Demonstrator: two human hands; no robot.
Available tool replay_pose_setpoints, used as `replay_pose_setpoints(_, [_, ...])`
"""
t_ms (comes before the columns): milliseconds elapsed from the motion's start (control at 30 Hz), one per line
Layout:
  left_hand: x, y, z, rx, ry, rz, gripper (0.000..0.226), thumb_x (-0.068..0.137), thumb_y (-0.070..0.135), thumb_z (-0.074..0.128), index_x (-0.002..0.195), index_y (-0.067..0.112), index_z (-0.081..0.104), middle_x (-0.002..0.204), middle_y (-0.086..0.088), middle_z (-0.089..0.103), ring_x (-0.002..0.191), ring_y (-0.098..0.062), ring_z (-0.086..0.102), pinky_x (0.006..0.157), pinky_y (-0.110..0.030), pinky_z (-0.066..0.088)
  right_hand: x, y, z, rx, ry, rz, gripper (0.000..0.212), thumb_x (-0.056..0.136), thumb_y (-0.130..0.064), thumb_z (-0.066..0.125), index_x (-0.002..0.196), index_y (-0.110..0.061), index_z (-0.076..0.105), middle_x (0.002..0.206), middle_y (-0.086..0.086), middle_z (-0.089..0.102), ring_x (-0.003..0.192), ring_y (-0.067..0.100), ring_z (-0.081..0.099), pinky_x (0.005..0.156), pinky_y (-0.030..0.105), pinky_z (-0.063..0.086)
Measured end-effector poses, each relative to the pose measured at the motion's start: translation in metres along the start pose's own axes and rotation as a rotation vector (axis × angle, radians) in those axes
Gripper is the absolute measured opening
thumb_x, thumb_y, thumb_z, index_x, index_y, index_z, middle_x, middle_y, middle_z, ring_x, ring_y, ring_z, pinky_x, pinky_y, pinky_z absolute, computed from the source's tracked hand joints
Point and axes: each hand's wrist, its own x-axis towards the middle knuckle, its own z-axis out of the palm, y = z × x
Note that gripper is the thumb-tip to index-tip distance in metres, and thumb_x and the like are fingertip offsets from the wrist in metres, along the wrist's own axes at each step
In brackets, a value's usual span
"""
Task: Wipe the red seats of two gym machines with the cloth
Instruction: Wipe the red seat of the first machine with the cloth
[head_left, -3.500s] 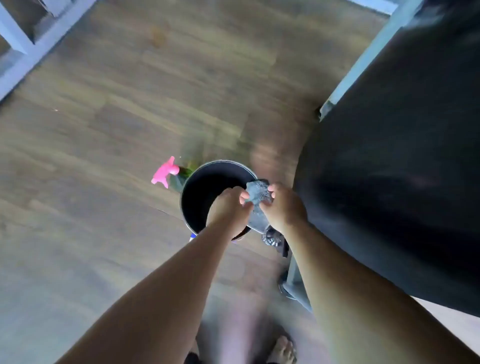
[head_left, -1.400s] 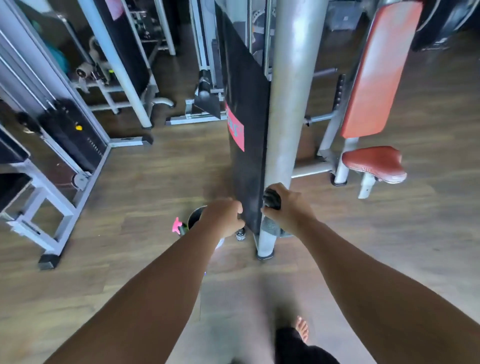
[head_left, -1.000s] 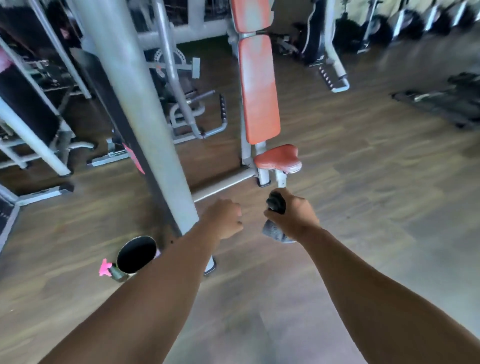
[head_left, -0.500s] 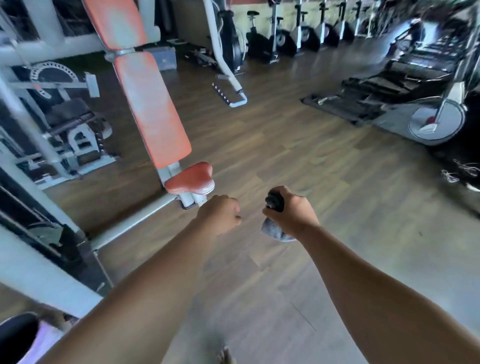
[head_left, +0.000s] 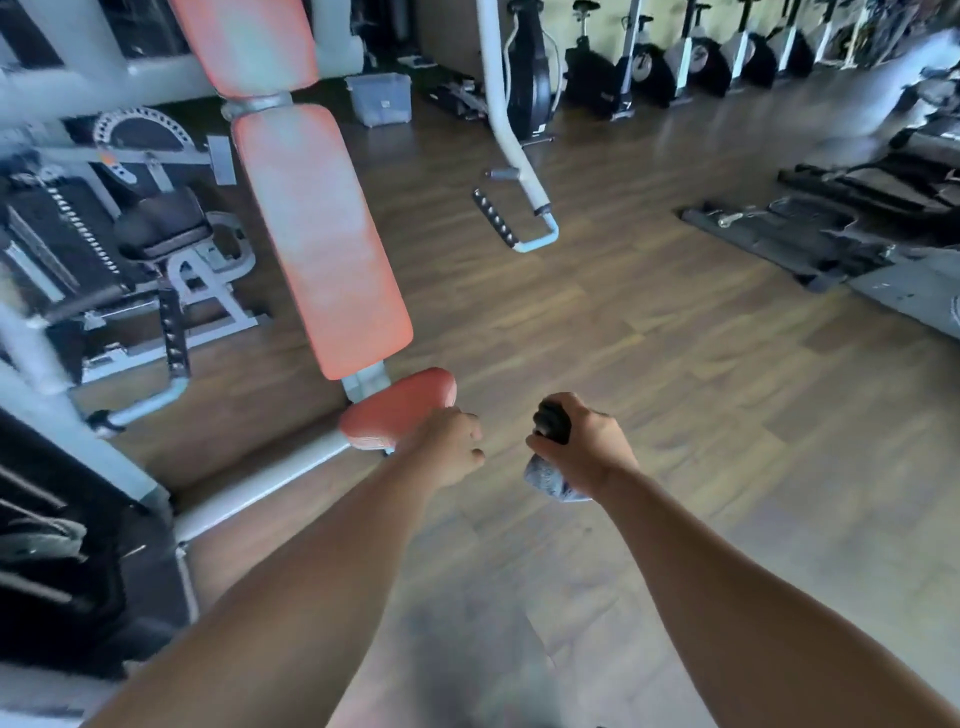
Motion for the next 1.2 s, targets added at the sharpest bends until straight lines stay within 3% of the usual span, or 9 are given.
replay_pose_setpoints(67, [0.032,-0.014,-0.008,0.019,-0.004,-0.072,0.013,0.093,0.029,0.06,0.105,0.027,0.065,0.1,0.005,0.057,0.088,-0.019,0.059,0.063,-0.026,0.041,0.047,-0.003,0.011,0.003,-0.051,-0.026,0.05,0.078,-0.045,0.076,0.124,-0.038,0.058,0.105,-0.001,0.072,0.098,0.024,0.067,0.082,0.033,0.055])
replay_pose_setpoints(133, [0.064,-0.03,-0.013,-0.001,-0.028,-0.152,0.003,0.094,0.033,0.059,0.096,0.033,0.062,0.098,0.009,0.057,0.09,-0.019,0.059,0.074,-0.026,0.05,0.096,-0.006,0.023,-0.001,-0.106,-0.065,0.049,0.079,-0.044,0.077,0.124,-0.037,0.059,0.104,-0.002,0.071,0.099,0.023,0.066,0.08,0.029,0.054])
replay_pose_setpoints(300, [0.118,-0.059,-0.032,-0.076,-0.012,-0.36,0.043,0.091,0.02,0.062,0.063,0.027,0.031,0.098,0.008,0.038,0.088,-0.022,0.037,0.076,-0.03,0.039,0.204,-0.015,0.052,-0.029,-0.288,-0.171,0.037,0.085,-0.038,0.075,0.118,-0.034,0.058,0.094,-0.008,0.062,0.092,0.018,0.062,0.058,0.006,0.037])
replay_pose_setpoints(400, [0.146,-0.087,-0.033,-0.157,-0.033,-0.446,0.009,0.095,0.027,0.061,0.091,0.023,0.068,0.104,0.006,0.059,0.104,-0.023,0.058,0.082,-0.027,0.039,0.255,-0.026,0.076,-0.038,-0.375,-0.213,0.05,0.08,-0.043,0.077,0.125,-0.031,0.059,0.107,-0.002,0.073,0.102,0.022,0.068,0.078,0.023,0.048])
replay_pose_setpoints(500, [0.164,-0.113,-0.021,-0.219,-0.008,-0.503,0.036,0.093,0.038,0.065,0.127,0.027,0.068,0.126,0.005,0.068,0.123,-0.02,0.061,0.094,-0.032,0.051,0.29,-0.032,0.104,-0.045,-0.442,-0.254,0.056,0.071,-0.06,0.071,0.12,-0.04,0.053,0.108,-0.009,0.074,0.102,0.019,0.07,0.086,0.034,0.056])
replay_pose_setpoints(800, [0.231,-0.159,0.038,-0.48,-0.063,-0.426,0.051,0.083,0.047,0.074,0.127,0.023,0.068,0.127,0.003,0.071,0.113,-0.022,0.067,0.093,-0.042,0.057,0.351,-0.027,0.191,-0.016,-0.543,-0.152,0.052,0.077,-0.057,0.078,0.118,-0.033,0.057,0.107,-0.002,0.073,0.101,0.022,0.068,0.088,0.035,0.055])
replay_pose_setpoints(933, [0.258,-0.171,0.074,-0.638,-0.025,-0.407,0.038,0.082,0.042,0.077,0.116,0.028,0.07,0.097,0.014,0.072,0.095,-0.017,0.07,0.078,-0.033,0.054,0.369,-0.008,0.23,-0.001,-0.619,-0.094,0.059,0.077,-0.065,0.073,0.123,-0.033,0.055,0.112,0.0,0.071,0.103,0.023,0.064,0.088,0.035,0.053])
replay_pose_setpoints(1100, [0.298,-0.189,0.131,-0.784,0.079,-0.58,0.008,0.094,0.025,0.068,0.092,0.02,0.063,0.079,0.007,0.062,0.072,-0.014,0.057,0.058,-0.022,0.034,0.397,0.024,0.287,0.05,-0.673,-0.046,0.018,0.084,-0.042,0.056,0.093,-0.027,0.06,0.09,-0.004,0.065,0.091,0.022,0.063,0.07,0.029,0.042])
replay_pose_setpoints(1200, [0.32,-0.199,0.17,-0.902,0.116,-0.733,0.013,0.095,0.03,0.067,0.101,0.018,0.066,0.086,-0.002,0.069,0.08,-0.024,0.064,0.061,-0.029,0.041,0.411,0.049,0.319,0.028,-0.654,-0.072,0.014,0.083,-0.03,0.048,0.091,-0.026,0.059,0.087,0.0,0.065,0.085,0.025,0.061,0.065,0.031,0.037])
